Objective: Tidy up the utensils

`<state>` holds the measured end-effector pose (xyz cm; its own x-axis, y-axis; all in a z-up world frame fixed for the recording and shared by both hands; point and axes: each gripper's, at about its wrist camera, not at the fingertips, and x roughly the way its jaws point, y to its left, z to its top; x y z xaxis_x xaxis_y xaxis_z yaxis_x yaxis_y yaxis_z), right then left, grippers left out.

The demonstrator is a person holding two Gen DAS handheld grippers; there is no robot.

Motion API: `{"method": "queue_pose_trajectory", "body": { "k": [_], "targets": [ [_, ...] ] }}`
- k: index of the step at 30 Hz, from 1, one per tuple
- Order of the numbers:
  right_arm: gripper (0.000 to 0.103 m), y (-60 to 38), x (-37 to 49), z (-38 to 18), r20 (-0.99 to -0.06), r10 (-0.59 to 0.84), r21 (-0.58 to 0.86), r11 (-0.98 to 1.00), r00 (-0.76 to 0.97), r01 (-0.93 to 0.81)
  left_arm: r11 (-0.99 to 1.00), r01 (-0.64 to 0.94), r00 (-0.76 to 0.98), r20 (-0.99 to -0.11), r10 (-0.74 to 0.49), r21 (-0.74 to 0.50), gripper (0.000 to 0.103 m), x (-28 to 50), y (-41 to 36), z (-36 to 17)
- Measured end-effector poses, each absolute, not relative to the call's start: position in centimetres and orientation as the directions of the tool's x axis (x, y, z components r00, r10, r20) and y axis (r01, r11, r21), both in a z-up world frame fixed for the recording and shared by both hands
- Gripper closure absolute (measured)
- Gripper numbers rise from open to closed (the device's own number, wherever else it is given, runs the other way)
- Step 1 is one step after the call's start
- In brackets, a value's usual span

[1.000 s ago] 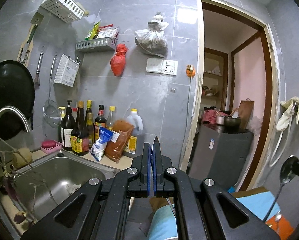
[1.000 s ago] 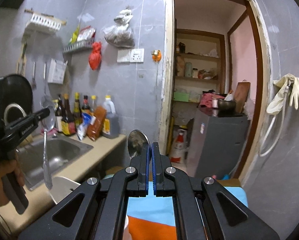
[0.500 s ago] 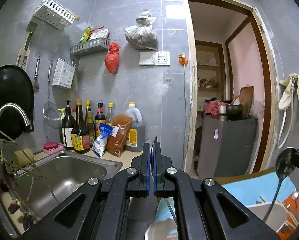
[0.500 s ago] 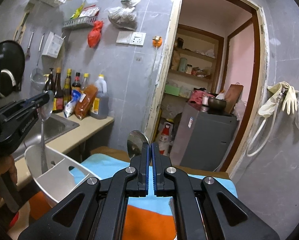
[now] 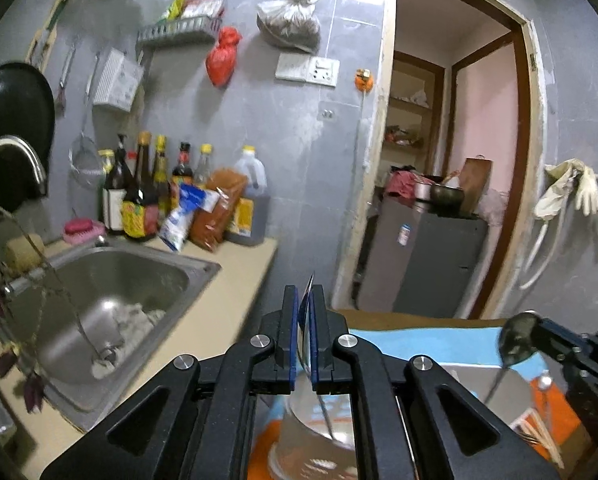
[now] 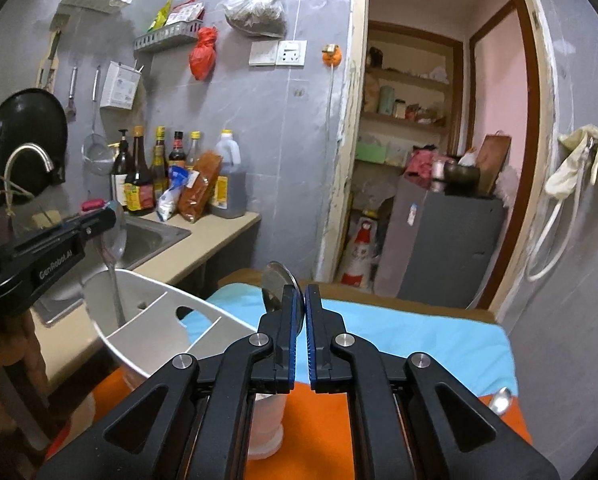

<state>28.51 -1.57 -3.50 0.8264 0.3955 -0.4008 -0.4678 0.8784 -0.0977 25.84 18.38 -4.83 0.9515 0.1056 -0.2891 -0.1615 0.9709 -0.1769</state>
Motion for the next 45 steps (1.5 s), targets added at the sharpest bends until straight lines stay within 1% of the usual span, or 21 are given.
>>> {"method": "queue_pose_trajectory", "body": {
  "k": [4, 6, 8, 10, 13, 15, 16, 17, 18, 19, 20, 21, 22, 23, 24, 28, 31, 32, 33, 38, 45],
  "targets": [
    [0.096, -2.0, 28.4, -3.1, -0.413, 0.431, -0.054, 0.868, 0.803, -0.494, 0.97, -0.092, 0.955, -0.294, 0.021, -0.227, 0.092, 25.2, 17.9, -4.3],
    [0.092, -2.4, 28.4, -2.8, -0.411, 0.449, -0.031, 0.863, 0.794, -0.504, 0.966, -0.06, 0.958, -0.287, -0.015, -0.251, 0.079, 24.9, 17.7, -3.7],
    [0.088, -2.9, 28.2, -2.2, -0.393, 0.462, -0.01, 0.862, 0.795, -0.506, 0.963, -0.042, 0.96, -0.279, -0.035, -0.267, 0.076, 24.7, 17.4, -3.2],
    [0.086, -3.5, 28.2, -1.6, -0.377, 0.472, 0.01, 0.863, 0.797, -0.506, 0.962, -0.029, 0.959, -0.279, -0.05, -0.271, 0.074, 24.8, 17.0, -2.6],
    [0.083, -4.8, 28.5, -0.6, -0.356, 0.478, 0.048, 0.867, 0.803, -0.495, 0.962, -0.02, 0.96, -0.274, -0.057, -0.273, 0.064, 24.7, 16.0, -1.6],
    [0.072, -6.0, 28.6, 0.3, -0.335, 0.474, 0.072, 0.875, 0.814, -0.479, 0.962, -0.012, 0.963, -0.261, -0.063, -0.274, 0.055, 24.5, 15.4, -0.9],
    [0.067, -6.7, 28.6, 0.7, -0.321, 0.472, 0.085, 0.878, 0.821, -0.471, 0.962, -0.006, 0.965, -0.253, -0.066, -0.274, 0.053, 24.5, 15.0, -0.5],
    [0.058, -7.3, 28.6, 1.1, -0.311, 0.468, 0.094, 0.881, 0.827, -0.463, 0.962, -0.001, 0.967, -0.246, -0.069, -0.272, 0.047, 24.4, 14.5, -0.1],
    [0.052, -8.2, 28.6, 1.5, -0.298, 0.463, 0.105, 0.885, 0.835, -0.453, 0.963, 0.004, 0.969, -0.237, -0.07, -0.27, 0.042, 24.4, 13.9, 0.3],
    [0.052, -9.0, 28.6, 2.0, -0.289, 0.46, 0.114, 0.887, 0.839, -0.447, 0.963, 0.009, 0.971, -0.228, -0.073, -0.268, 0.04, 24.4, 13.4, 0.6],
    [0.049, -9.6, 28.6, 2.3, -0.284, 0.453, 0.116, 0.891, 0.845, -0.439, 0.964, 0.015, 0.973, -0.22, -0.075, -0.266, 0.033, 24.4, 12.9, 0.9],
    [0.044, -10.3, 28.6, 2.6, -0.278, 0.445, 0.119, 0.895, 0.852, -0.429, 0.965, 0.021, 0.975, -0.208, -0.078, -0.263, 0.025, 24.4, 12.1, 1.3],
    [0.04, -11.1, 28.7, 2.9, -0.271, 0.44, 0.125, 0.898, 0.856, -0.421, 0.965, 0.023, 0.977, -0.197, -0.077, -0.261, 0.022, 24.3, 11.6, 1.6],
    [0.032, -12.1, 28.7, 3.3, -0.263, 0.435, 0.133, 0.9, 0.861, -0.414, 0.965, 0.024, 0.98, -0.184, -0.074, -0.26, 0.015, 24.3, 10.9, 1.8],
    [0.028, -12.9, 28.7, 3.5, -0.254, 0.432, 0.138, 0.902, 0.866, -0.409, 0.965, 0.023, 0.983, -0.169, -0.068, -0.26, 0.01, 24.3, 10.1, 2.1],
    [0.019, -16.3, 28.3, 4.6, -0.217, 0.407, 0.124, 0.913, 0.887, -0.389, 0.966, 0.03, 0.989, -0.132, -0.065, -0.256, 0.005, 24.4, 7.5, 2.9],
    [0.008, -18.6, 28.0, 4.9, -0.196, 0.396, 0.116, 0.918, 0.897, -0.379, 0.969, 0.041, 0.988, -0.133, -0.075, -0.244, 0.005, 24.8, 5.3, 3.0],
    [0.002, -19.3, 27.9, 5.0, -0.189, 0.392, 0.115, 0.919, 0.9, -0.376, 0.97, 0.048, 0.987, -0.135, -0.082, -0.237, 0.005, 25.0, 4.5, 3.0],
    [0.0, -20.1, 27.8, 5.0, -0.179, 0.39, 0.114, 0.92, 0.903, -0.374, 0.971, 0.053, 0.987, -0.138, -0.087, -0.232, 0.005, 25.1, 3.8, 2.9],
    [0.0, -23.5, 27.7, 4.6, -0.172, 0.368, 0.114, 0.929, 0.914, -0.353, 0.973, 0.095, 0.978, -0.164, -0.131, -0.212, 0.005, 25.9, 0.2, 2.3],
    [0.0, -27.5, 28.6, 2.6, -0.232, 0.303, 0.115, 0.952, 0.924, -0.284, 0.97, 0.132, 0.956, -0.231, -0.178, -0.202, 0.005, 27.3, -3.7, 0.2]
  ]
}}
